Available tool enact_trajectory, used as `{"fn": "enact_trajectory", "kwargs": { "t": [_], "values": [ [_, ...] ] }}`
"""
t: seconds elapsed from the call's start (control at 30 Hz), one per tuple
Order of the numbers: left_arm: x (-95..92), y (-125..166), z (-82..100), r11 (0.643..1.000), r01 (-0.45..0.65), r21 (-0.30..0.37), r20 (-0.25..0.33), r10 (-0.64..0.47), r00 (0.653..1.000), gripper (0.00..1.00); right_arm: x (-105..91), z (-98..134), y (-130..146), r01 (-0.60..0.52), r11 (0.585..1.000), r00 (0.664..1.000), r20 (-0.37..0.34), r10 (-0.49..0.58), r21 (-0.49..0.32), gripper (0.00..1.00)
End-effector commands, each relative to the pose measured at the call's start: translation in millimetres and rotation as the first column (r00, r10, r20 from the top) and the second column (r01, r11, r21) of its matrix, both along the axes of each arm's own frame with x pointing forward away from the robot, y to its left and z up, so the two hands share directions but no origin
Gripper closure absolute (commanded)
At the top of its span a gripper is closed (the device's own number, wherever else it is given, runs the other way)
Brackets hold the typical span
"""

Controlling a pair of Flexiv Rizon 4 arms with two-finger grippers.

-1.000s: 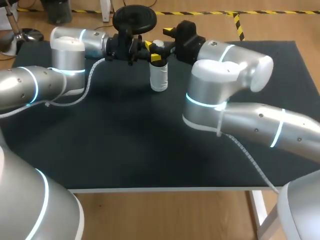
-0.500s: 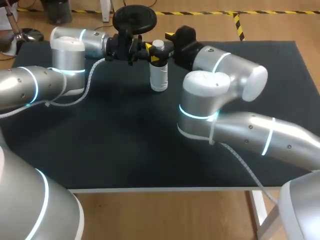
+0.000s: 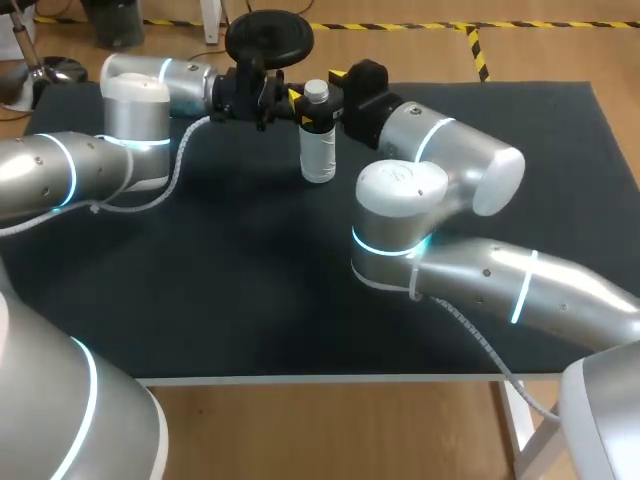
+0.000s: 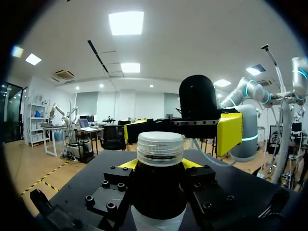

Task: Unscrew the bottle cap

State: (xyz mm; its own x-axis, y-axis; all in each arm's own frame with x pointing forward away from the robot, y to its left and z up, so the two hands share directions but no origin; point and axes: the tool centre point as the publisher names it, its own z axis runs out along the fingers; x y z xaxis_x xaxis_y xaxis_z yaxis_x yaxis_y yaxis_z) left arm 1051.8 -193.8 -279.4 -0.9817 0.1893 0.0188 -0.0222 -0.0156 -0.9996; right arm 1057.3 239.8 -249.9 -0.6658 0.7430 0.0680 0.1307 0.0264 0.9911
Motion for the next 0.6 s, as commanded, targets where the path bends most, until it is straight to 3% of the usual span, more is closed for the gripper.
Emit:
{"fn": "enact_trajectory", "kwargs": {
  "t": [0.03,0.1,0.17,0.2,0.47,0.6],
  "values": [
    [-0.7,-0.1,1.1,1.000,-0.002,0.002,0.000,0.002,1.000,1.00,1.5,-2.1,0.0,-0.001,1.000,1.000,0.006,0.001,0.011,0.00],
    [-0.7,-0.1,1.1,1.000,-0.002,0.002,0.000,0.002,1.000,1.00,1.9,-2.1,0.0,-0.001,1.000,1.000,0.006,0.001,0.013,0.02],
    [-0.7,-0.1,1.1,1.000,-0.002,0.002,0.000,0.002,1.000,1.00,2.5,-2.2,-0.4,-0.001,1.000,1.000,0.005,0.000,0.016,0.34],
    [-0.7,-0.1,1.1,1.000,-0.002,0.002,0.000,0.002,1.000,1.00,2.6,-2.2,-0.6,0.000,1.000,1.000,0.005,0.000,0.016,0.38],
    [-0.7,-0.1,1.1,1.000,-0.002,0.002,0.000,0.002,1.000,1.00,4.0,-2.8,-3.4,0.002,1.000,1.000,0.002,-0.002,0.027,0.38],
    [-0.7,-0.1,1.1,1.000,-0.002,0.002,0.000,0.002,1.000,1.00,4.9,-2.2,-5.2,0.002,1.000,1.000,0.001,-0.002,0.030,0.52]
  ]
}}
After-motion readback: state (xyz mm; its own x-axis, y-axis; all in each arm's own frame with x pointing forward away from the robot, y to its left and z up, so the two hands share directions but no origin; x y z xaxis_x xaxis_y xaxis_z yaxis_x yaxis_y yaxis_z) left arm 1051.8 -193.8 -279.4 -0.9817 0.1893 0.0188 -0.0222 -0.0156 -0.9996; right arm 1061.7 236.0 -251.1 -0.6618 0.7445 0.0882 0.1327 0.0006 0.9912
